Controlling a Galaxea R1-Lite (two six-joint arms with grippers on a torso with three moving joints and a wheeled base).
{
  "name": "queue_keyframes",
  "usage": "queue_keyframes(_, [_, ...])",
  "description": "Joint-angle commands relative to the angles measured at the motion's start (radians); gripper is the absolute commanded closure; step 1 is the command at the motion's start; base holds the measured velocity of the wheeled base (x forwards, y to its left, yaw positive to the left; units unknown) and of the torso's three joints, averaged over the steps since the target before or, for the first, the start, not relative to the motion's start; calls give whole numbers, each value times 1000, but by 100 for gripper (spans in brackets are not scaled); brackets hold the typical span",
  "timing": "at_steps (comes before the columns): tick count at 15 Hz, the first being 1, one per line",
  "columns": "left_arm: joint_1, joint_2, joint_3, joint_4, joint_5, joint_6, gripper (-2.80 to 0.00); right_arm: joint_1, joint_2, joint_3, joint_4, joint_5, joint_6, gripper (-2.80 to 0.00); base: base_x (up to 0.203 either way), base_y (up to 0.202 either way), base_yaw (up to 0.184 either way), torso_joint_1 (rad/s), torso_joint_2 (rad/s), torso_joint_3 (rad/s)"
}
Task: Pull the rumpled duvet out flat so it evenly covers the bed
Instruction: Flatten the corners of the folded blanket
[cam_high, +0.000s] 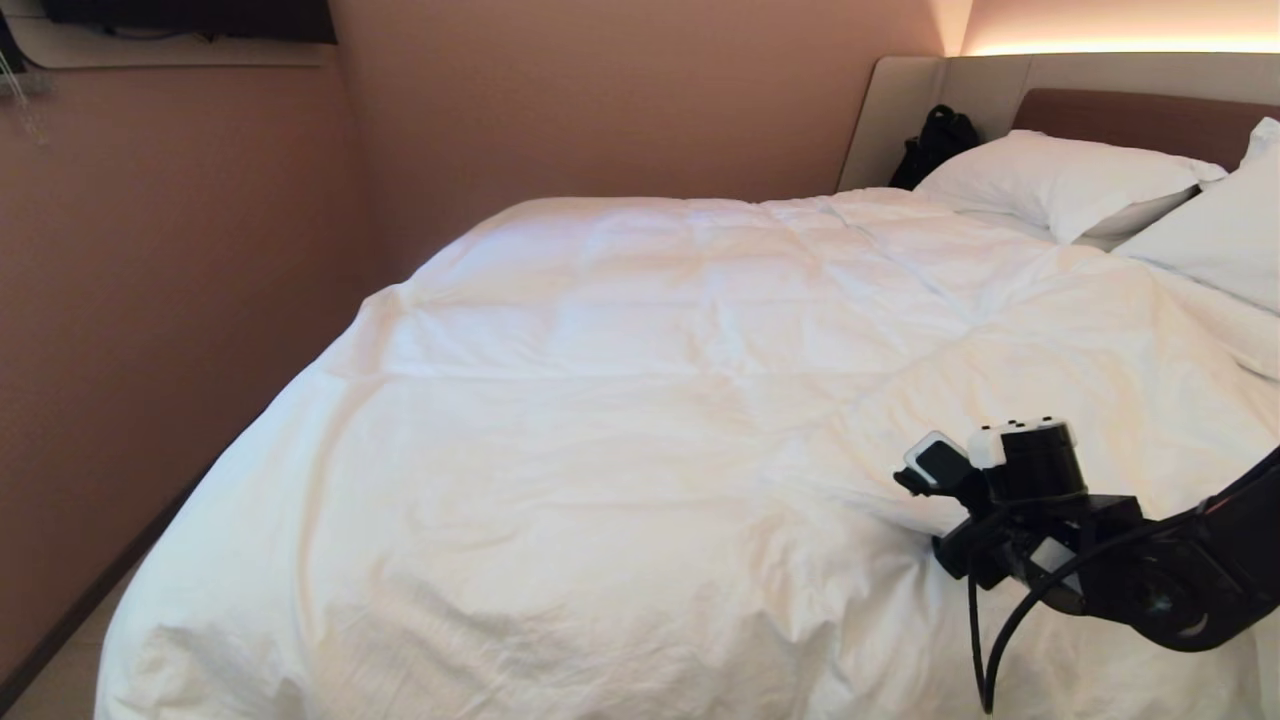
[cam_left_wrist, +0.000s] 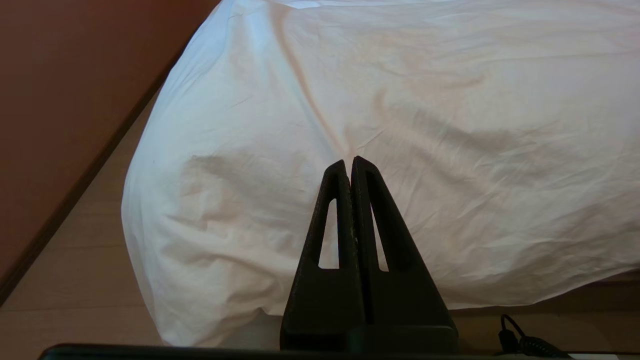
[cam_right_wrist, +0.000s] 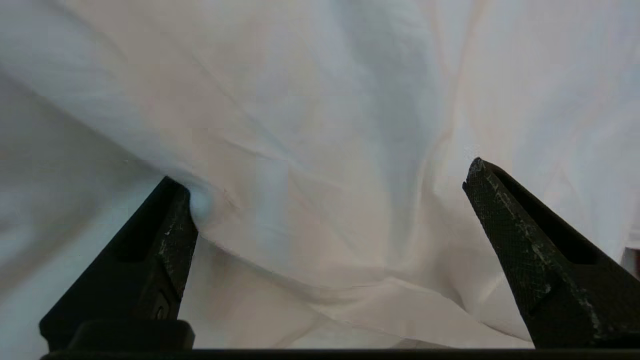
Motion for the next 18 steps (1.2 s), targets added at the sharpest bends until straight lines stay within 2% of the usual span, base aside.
queue_keyframes(1, [0, 0, 0, 0, 0, 0, 0, -33, -1, -10, -5, -18, -13, -280, 0, 0, 0, 0, 0, 0])
queue_keyframes(12, [0, 0, 0, 0, 0, 0, 0, -145, 66, -92, -5, -17, -22, -280, 0, 0, 0, 0, 0, 0])
queue_keyframes(18, [0, 0, 0, 0, 0, 0, 0, -170, 95, -123, -43, -13, -16, -280, 0, 0, 0, 0, 0, 0])
